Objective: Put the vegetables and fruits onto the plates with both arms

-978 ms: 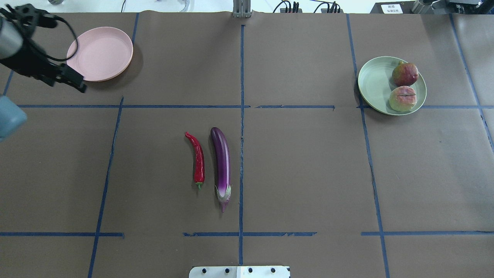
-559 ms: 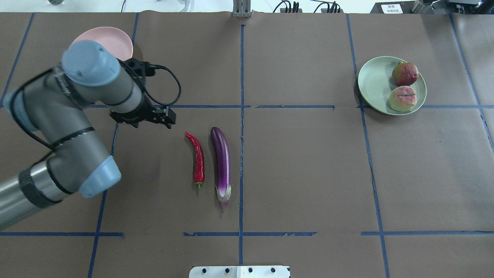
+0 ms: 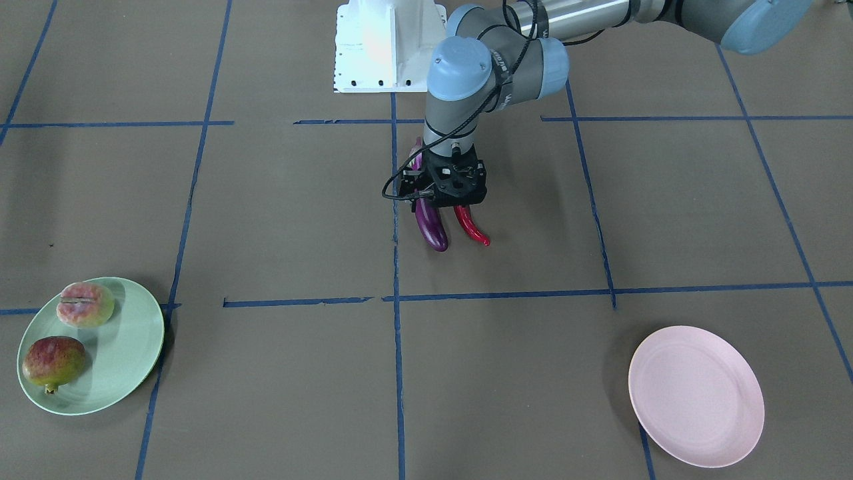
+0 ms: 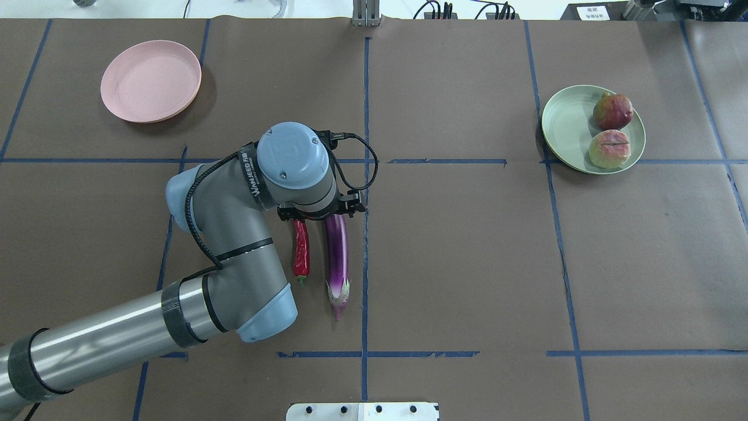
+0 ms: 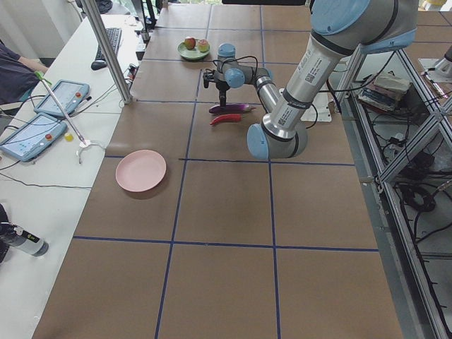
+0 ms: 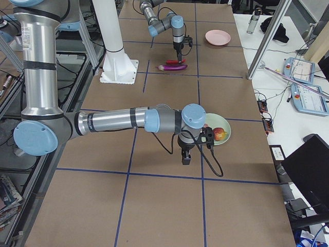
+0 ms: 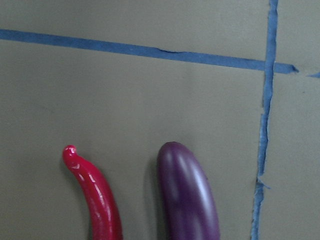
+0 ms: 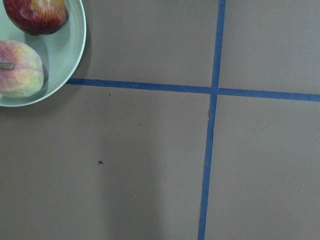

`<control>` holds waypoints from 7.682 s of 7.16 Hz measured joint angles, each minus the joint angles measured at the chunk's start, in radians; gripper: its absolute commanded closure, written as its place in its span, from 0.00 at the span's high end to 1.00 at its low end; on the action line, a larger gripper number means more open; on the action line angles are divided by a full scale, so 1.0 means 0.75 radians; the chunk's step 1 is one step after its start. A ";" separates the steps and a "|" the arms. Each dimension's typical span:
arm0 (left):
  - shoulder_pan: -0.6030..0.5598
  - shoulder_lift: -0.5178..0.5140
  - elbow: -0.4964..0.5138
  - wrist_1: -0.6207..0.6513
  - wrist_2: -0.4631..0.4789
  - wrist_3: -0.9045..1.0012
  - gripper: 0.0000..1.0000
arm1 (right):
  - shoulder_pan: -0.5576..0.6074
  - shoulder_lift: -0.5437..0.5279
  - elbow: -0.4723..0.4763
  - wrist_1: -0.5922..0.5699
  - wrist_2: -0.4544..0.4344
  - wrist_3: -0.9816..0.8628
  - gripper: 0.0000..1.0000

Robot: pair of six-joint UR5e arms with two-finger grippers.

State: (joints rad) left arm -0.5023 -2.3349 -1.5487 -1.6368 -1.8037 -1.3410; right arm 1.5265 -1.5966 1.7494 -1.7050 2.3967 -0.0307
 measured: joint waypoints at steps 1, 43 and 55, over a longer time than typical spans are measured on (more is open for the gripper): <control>0.018 -0.017 0.038 -0.006 0.026 -0.005 0.92 | -0.001 0.000 -0.001 -0.001 0.000 0.000 1.00; -0.626 0.263 0.103 -0.149 -0.229 0.053 0.01 | -0.019 -0.001 -0.006 0.001 -0.002 -0.002 1.00; -1.183 0.430 0.513 -0.413 -0.817 1.291 1.00 | -0.023 -0.002 0.002 0.001 -0.005 -0.002 1.00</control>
State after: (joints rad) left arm -1.3898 -2.0123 -1.1643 -1.9466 -2.4166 -0.3726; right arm 1.5094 -1.5985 1.7513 -1.7042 2.3931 -0.0322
